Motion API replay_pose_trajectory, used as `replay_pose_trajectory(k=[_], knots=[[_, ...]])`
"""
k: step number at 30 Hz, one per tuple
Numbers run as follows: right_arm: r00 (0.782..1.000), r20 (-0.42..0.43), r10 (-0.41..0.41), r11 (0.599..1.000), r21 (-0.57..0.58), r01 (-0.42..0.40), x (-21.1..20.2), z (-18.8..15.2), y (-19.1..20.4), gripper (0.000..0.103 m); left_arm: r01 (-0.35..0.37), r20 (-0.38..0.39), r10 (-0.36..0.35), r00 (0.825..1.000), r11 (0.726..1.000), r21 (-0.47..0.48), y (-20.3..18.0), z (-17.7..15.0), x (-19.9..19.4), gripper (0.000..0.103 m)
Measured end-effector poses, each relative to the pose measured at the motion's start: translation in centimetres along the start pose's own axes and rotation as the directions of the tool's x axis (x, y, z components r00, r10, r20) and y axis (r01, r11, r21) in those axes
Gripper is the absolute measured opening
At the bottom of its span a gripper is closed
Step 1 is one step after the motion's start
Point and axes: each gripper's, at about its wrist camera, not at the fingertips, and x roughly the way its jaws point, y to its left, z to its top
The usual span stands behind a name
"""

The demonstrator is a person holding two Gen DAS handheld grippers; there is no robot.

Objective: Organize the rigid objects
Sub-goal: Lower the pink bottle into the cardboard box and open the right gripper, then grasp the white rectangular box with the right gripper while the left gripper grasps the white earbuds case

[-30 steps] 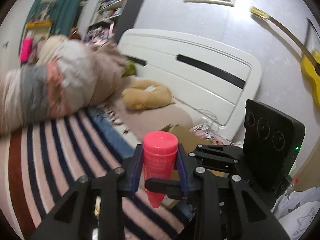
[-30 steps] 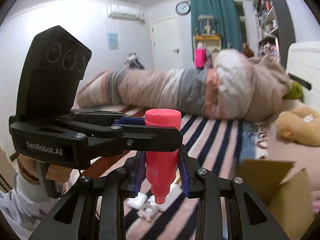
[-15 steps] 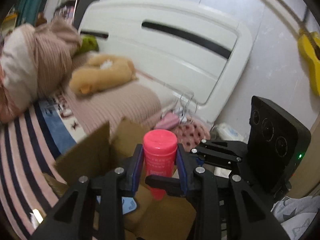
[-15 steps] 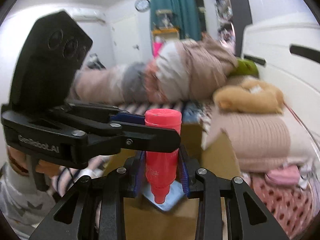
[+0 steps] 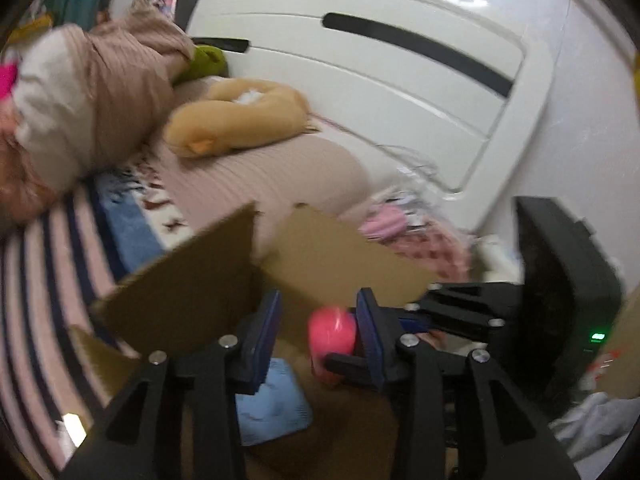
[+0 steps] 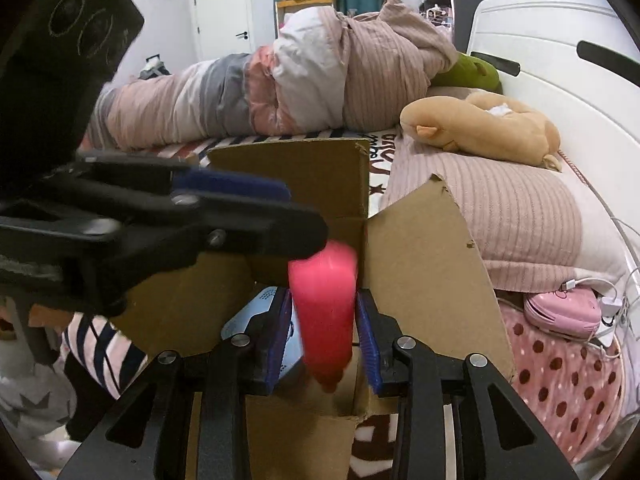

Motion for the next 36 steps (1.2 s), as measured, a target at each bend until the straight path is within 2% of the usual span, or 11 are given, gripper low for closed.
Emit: replay_pose_trajectory(k=[2, 3, 5, 6, 11, 13, 17, 21, 27, 31, 36], knots=[[1.000, -0.001, -0.004, 1.000, -0.012, 0.004, 0.1, 0.2, 0.5, 0.039, -0.057, -0.014, 0.057, 0.998, 0.998, 0.018, 0.3, -0.2, 0.3, 0.042], [1.000, -0.001, -0.002, 1.000, -0.020, 0.002, 0.1, 0.3, 0.8, 0.040, -0.048, -0.016, 0.048, 0.999, 0.999, 0.007, 0.7, -0.3, 0.3, 0.043], [1.000, -0.002, -0.010, 1.000, -0.024, 0.010, 0.1, 0.4, 1.0, 0.040, 0.027, 0.012, -0.027, 1.000, 0.999, -0.042, 1.5, -0.5, -0.8, 0.052], [1.000, 0.002, -0.012, 1.000, -0.020, 0.012, 0.0, 0.5, 1.1, 0.041, 0.036, 0.025, -0.035, 0.999, 0.998, -0.047, 1.7, -0.5, -1.3, 0.056], [0.999, 0.046, -0.011, 1.000, -0.019, 0.011, -1.5, 1.3, 2.0, 0.044, 0.079, 0.090, -0.070, 0.993, 0.993, -0.092, 3.0, -0.9, -5.7, 0.058], [0.997, 0.077, 0.013, 0.999, -0.040, -0.010, -2.6, 1.8, 3.2, 0.044, 0.048, 0.120, -0.035, 0.992, 0.993, -0.109, 3.8, -1.6, -8.3, 0.062], [0.986, 0.127, 0.109, 0.991, -0.097, -0.097, -4.0, 3.2, 6.8, 0.044, -0.040, 0.152, 0.062, 0.986, 0.989, -0.144, 6.0, -3.8, -12.9, 0.064], [0.967, 0.138, 0.212, 0.968, -0.166, -0.189, -4.1, 4.3, 11.8, 0.044, -0.145, 0.158, 0.182, 0.971, 0.965, -0.219, 9.7, -7.5, -16.9, 0.064], [0.944, 0.025, 0.330, 0.928, -0.193, -0.319, -0.1, 4.1, 18.8, 0.044, -0.238, 0.118, 0.289, 0.950, 0.916, -0.323, 14.6, -13.9, -20.1, 0.064], [0.930, -0.080, 0.360, 0.922, -0.123, -0.368, 4.6, 2.7, 21.0, 0.044, -0.256, 0.069, 0.303, 0.950, 0.890, -0.378, 17.3, -17.8, -20.1, 0.064], [0.933, -0.207, 0.295, 0.956, 0.053, -0.290, 11.8, 0.5, 20.3, 0.044, -0.227, 0.006, 0.252, 0.968, 0.882, -0.414, 19.1, -21.8, -17.7, 0.064]])
